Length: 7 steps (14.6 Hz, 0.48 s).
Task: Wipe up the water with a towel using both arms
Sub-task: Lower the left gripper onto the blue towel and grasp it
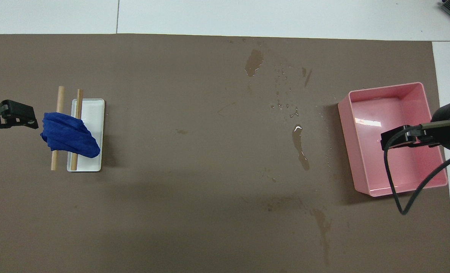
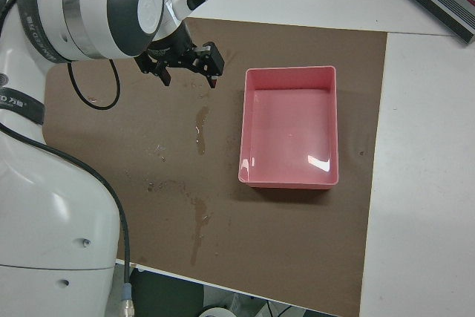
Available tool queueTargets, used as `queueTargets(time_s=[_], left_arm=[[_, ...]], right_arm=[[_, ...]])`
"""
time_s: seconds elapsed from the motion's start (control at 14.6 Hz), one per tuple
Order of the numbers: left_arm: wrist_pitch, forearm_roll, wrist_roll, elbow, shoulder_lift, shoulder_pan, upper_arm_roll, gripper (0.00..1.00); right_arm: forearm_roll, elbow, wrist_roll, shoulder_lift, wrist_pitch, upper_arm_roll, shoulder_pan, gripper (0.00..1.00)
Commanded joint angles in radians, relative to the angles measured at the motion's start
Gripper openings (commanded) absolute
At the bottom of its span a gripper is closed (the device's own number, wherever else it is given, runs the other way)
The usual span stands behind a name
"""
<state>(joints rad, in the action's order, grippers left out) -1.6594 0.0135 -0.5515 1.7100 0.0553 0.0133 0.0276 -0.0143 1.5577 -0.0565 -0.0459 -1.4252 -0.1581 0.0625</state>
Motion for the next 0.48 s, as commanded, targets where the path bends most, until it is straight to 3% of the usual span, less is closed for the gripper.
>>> queueTargets(time_s=[0.0,0.14,0.41], left_arm=[[-0.129,0.005,-0.281,0.123,0.035,0.013,0.006,1.00],[-0.178,0.005,-0.420,0.172,0.031,0.011,0.006,0.95],[-0.336,0.046,-0.691,0.263,-0.009,0.010,0.006,0.95]], right_arm=[[0.014,0.033,-0.003,-0.026,-0.023,-0.006,0.010,1.00],[0.013,0.033,-0.005,-0.026,-0.023,-0.006,0.010,1.00],[0.013,0.033,-0.005,-0.026,-0.023,-0.006,0.008,1.00]])
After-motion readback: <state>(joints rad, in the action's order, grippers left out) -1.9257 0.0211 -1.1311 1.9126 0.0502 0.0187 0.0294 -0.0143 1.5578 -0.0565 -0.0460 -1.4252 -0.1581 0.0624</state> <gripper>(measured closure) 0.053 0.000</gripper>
